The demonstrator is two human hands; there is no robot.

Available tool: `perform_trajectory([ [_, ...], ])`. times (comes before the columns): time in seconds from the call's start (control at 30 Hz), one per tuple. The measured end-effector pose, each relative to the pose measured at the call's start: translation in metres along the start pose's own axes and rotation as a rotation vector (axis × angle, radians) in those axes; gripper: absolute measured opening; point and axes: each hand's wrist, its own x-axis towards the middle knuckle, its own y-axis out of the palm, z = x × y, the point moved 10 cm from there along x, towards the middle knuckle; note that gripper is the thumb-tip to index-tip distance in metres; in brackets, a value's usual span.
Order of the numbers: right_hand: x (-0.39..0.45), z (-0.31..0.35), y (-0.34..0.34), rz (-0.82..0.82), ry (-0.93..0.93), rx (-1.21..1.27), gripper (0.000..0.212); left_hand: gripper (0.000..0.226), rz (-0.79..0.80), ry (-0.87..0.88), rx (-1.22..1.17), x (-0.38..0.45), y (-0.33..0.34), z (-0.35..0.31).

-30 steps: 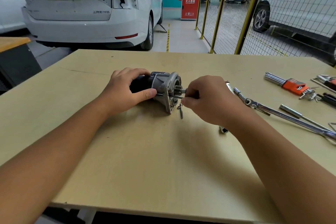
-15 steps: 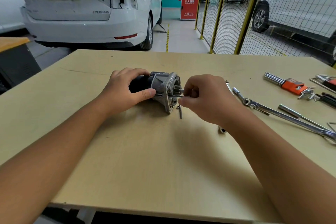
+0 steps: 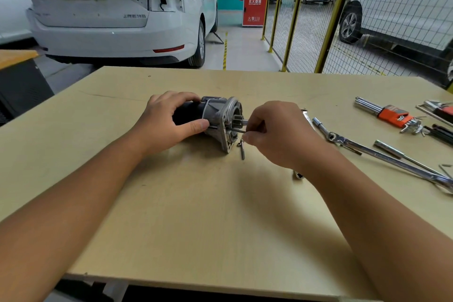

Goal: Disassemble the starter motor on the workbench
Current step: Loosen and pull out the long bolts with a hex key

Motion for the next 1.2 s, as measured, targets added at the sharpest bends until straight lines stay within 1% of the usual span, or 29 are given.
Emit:
perform_trajectory([
  [0.17,-0.001,0.000,0.000,-0.018,-0.017,0.023,0.013,0.064,-0.003,-0.006,-0.010,0.000,-0.001,0.000],
  [0.27,-0.002,0.000,0.001,0.021,-0.009,0.040,0.016,0.064,0.001,-0.001,-0.007,0.000,0.000,0.000],
  [0.53,-0.001,-0.007,0.002,0.115,0.062,0.004,0.034,0.064,0.000,-0.008,-0.004,0.000,0.001,0.003],
  [0.67,0.000,-0.006,-0.001,0.102,0.045,-0.055,0.042,0.063,0.001,-0.011,-0.007,0.000,0.000,0.004],
  [0.73,0.001,-0.007,-0.002,0.072,0.043,-0.057,0.039,0.064,0.003,-0.013,-0.006,0.000,0.000,0.004],
  [0.87,0.002,-0.010,-0.001,0.019,0.047,0.000,0.023,0.067,0.008,-0.015,-0.007,0.001,0.001,0.005],
  [1.07,0.002,-0.012,-0.001,-0.007,0.069,0.082,0.019,0.066,0.004,-0.013,-0.008,0.001,0.002,0.005],
  [1.2,0.001,-0.012,-0.003,-0.006,0.079,0.123,0.021,0.065,0.003,-0.011,-0.007,0.001,0.002,0.004],
])
